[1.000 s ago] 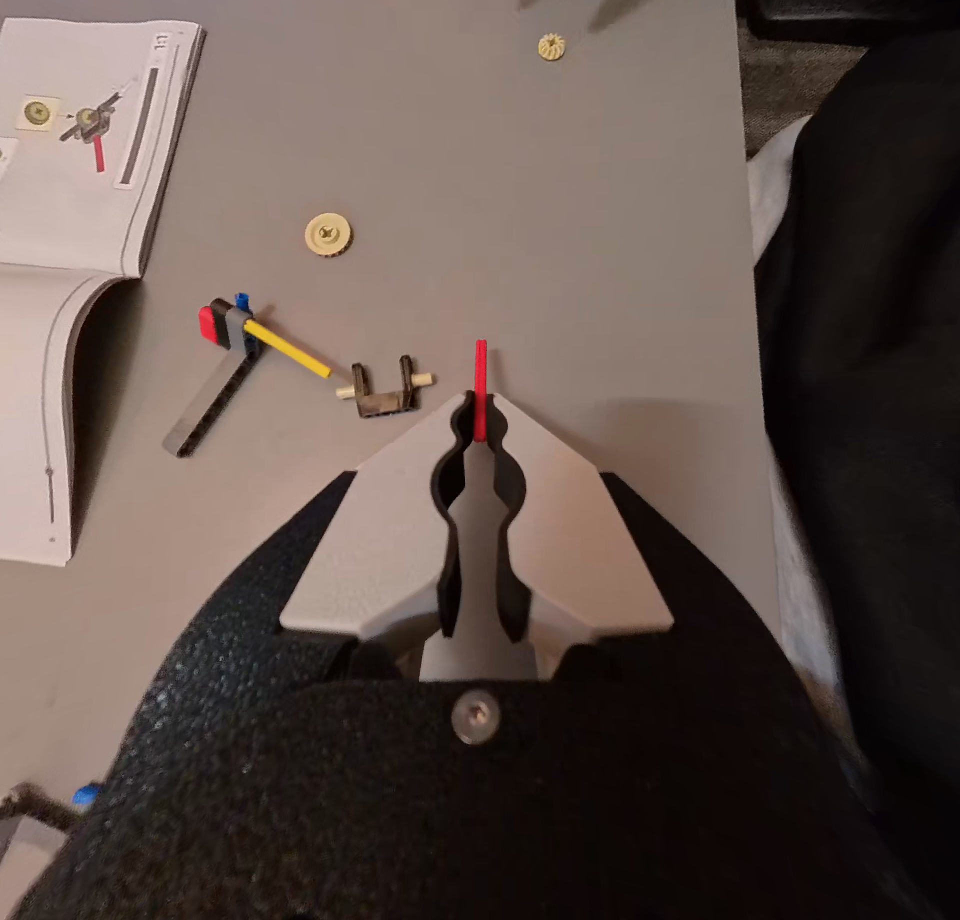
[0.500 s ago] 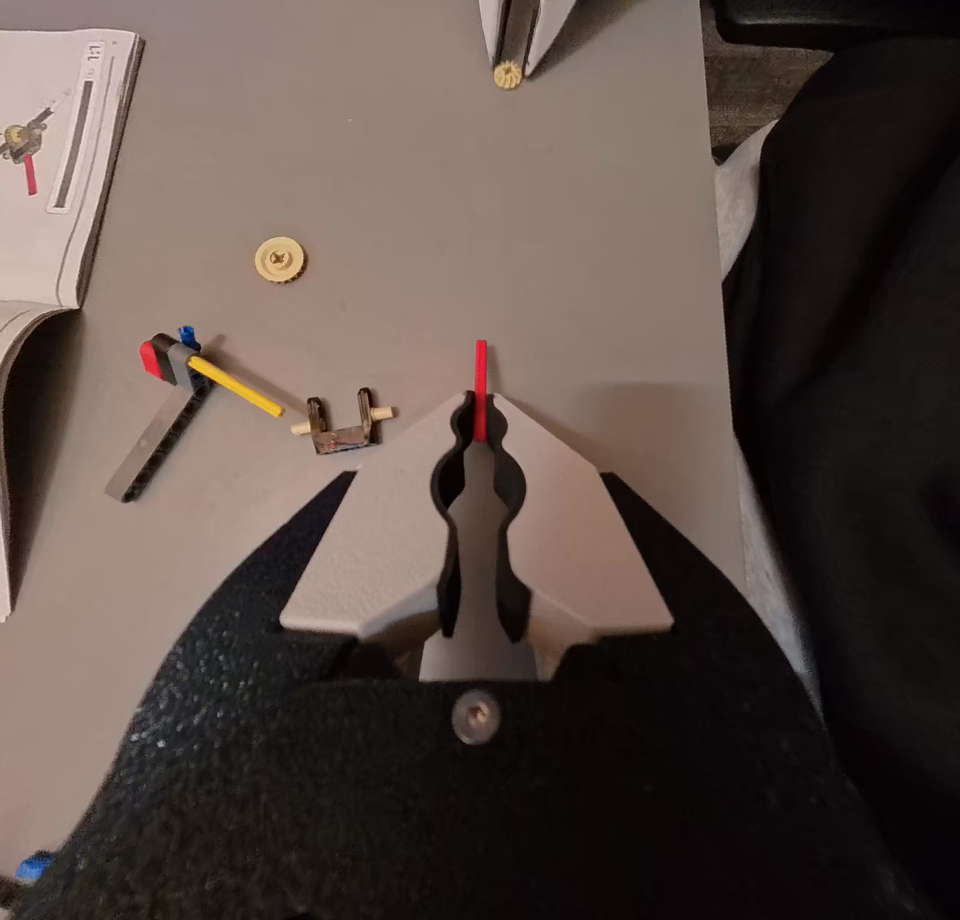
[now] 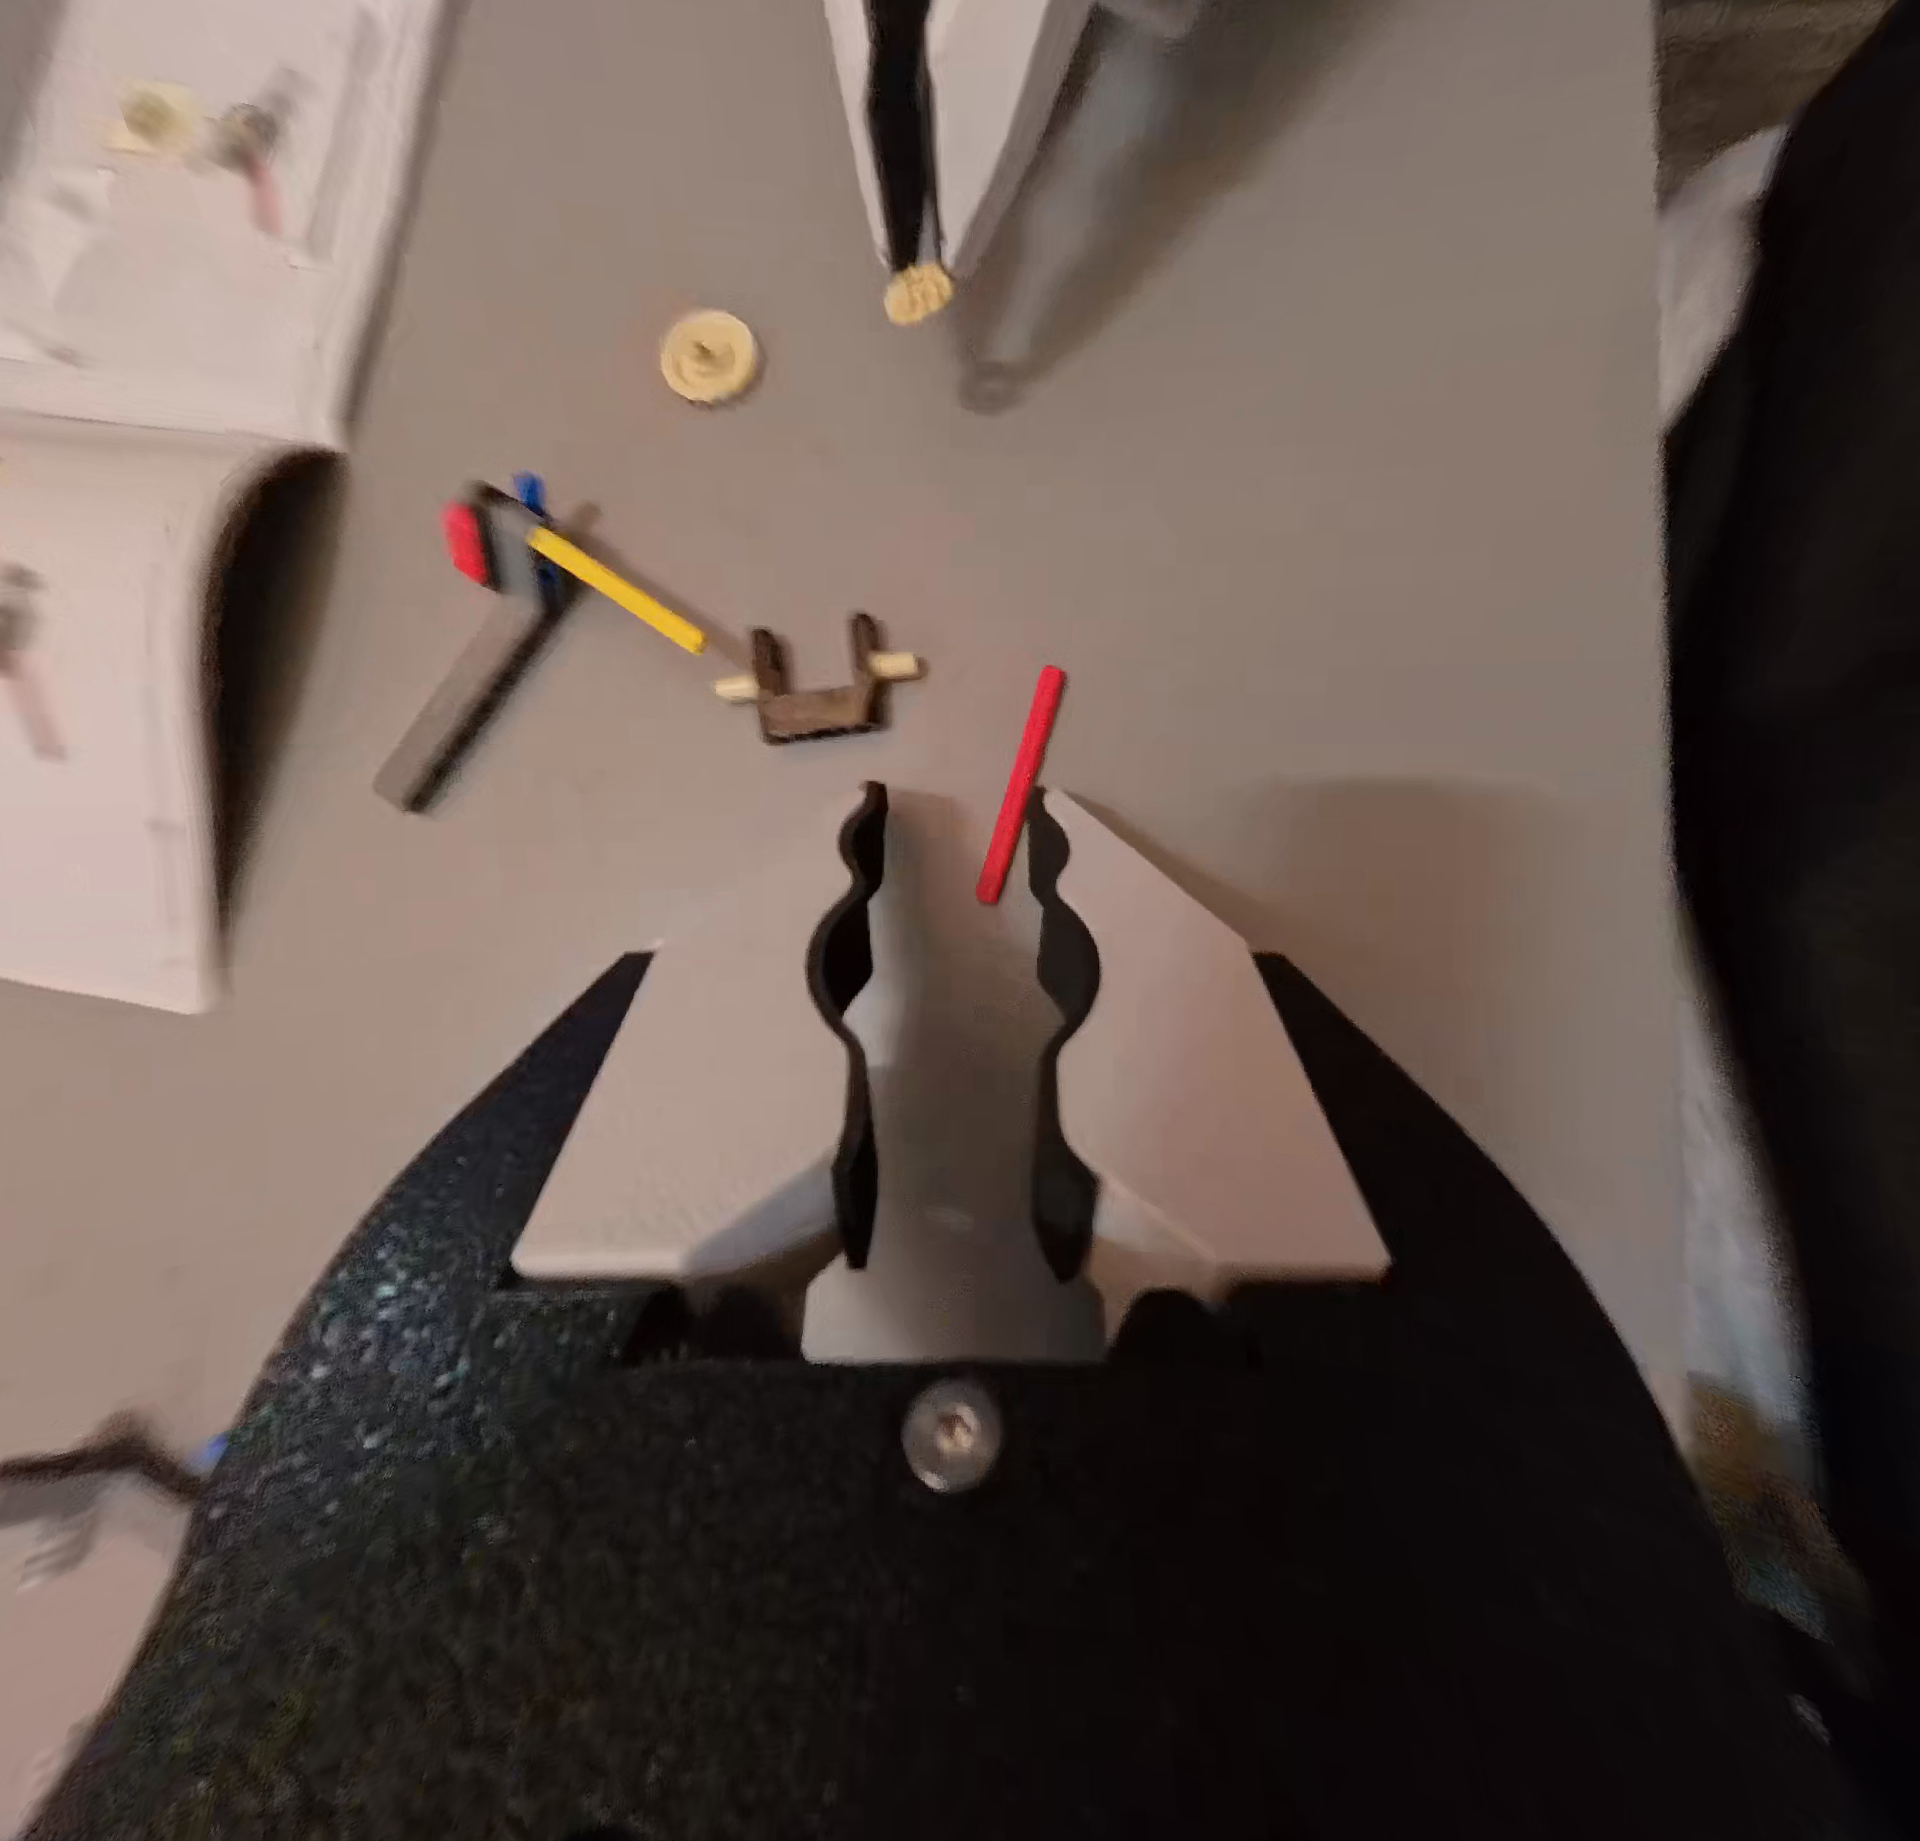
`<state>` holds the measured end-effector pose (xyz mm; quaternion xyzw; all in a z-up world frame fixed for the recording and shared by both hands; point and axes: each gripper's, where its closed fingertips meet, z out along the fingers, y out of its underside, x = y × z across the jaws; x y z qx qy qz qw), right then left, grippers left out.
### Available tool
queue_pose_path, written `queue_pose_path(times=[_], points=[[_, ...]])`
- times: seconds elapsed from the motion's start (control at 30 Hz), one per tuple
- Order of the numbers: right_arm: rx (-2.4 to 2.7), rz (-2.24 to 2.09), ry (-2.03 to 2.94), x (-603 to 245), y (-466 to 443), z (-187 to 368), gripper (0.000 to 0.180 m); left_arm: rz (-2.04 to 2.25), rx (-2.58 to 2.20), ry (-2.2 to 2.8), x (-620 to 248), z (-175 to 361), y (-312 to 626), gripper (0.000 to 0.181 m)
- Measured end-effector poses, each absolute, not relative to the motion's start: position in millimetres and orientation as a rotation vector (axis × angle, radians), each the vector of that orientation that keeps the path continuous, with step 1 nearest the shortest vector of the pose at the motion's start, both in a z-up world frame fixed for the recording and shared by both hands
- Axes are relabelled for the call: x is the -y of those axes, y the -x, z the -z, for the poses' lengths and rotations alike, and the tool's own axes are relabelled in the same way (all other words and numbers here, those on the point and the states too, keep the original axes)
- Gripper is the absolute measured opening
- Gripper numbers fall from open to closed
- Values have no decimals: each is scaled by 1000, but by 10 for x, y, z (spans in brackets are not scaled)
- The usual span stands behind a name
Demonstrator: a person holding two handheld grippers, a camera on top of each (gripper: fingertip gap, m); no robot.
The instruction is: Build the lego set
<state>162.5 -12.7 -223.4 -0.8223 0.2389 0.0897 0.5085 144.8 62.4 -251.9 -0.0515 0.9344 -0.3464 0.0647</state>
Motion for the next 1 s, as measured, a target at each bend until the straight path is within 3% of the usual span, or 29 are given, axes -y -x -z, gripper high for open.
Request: queue_pose_path(times=[0.17,0.43,0.57,0.77,1.0], points=[[-651,-502,1698,-48,-1523,1923,7,1192,-2372,-76,-202,1972,-1532,25],[-731,-737,1237,5,-1561,1548,6,1237,-1948,-72,53,1575,-1590,23],[-727,-819,1091,15,-1538,1418,6,1271,-1860,-10,69,1471,-1620,20],[-721,-806,1041,70,-1564,1356,6,1289,-1834,-1,65,1408,-1605,0],[-778,-714,1101,92,-1680,1499,0,1346,-2045,2,177,1573,-1643,0]])
